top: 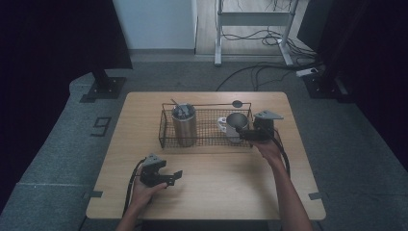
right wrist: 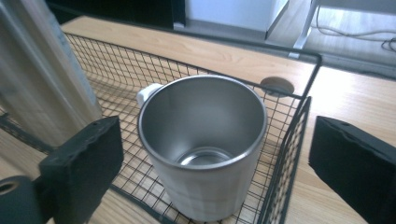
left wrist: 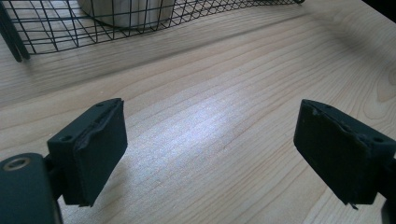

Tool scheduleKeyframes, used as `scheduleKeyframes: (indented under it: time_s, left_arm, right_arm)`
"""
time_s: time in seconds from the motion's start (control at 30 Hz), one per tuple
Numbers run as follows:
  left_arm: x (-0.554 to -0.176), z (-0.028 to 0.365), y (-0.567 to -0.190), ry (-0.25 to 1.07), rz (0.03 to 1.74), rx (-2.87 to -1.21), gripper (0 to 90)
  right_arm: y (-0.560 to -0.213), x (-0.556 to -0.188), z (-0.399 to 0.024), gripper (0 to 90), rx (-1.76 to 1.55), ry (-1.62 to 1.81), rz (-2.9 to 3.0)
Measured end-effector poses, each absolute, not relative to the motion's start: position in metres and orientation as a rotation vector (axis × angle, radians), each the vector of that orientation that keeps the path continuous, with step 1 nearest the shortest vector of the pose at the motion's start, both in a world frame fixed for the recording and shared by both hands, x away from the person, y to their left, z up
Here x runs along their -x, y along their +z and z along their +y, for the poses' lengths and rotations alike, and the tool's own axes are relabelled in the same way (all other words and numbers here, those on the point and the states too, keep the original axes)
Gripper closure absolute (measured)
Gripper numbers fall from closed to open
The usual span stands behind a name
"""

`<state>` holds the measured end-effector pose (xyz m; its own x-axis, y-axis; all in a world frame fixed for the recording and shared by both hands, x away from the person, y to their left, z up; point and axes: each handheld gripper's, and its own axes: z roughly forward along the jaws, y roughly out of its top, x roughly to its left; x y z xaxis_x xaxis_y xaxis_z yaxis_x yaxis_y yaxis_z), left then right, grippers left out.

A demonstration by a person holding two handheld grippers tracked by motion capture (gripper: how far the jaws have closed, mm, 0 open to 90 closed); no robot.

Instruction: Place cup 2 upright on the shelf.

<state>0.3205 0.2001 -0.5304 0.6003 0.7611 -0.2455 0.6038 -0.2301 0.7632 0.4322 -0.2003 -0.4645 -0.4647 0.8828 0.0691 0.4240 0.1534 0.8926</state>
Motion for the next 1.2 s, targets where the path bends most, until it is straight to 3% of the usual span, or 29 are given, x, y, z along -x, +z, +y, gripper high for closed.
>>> scheduleKeyframes:
  time_s: [0.33, 1.2]
  left_arm:
    - [-0.32, 0.199, -0.529, 0.227, 1.083, -1.937, 10.0]
    - [-0.32, 0.197, -0.531, 0.227, 1.084, -1.945, 9.9]
  right_arm:
    - [-0.469, -0.399, -0.213, 7.5, -1.206, 1.302, 1.973]
    - [-0.522, -0.327, -0.246, 12.8, -1.285, 1.305, 2.002]
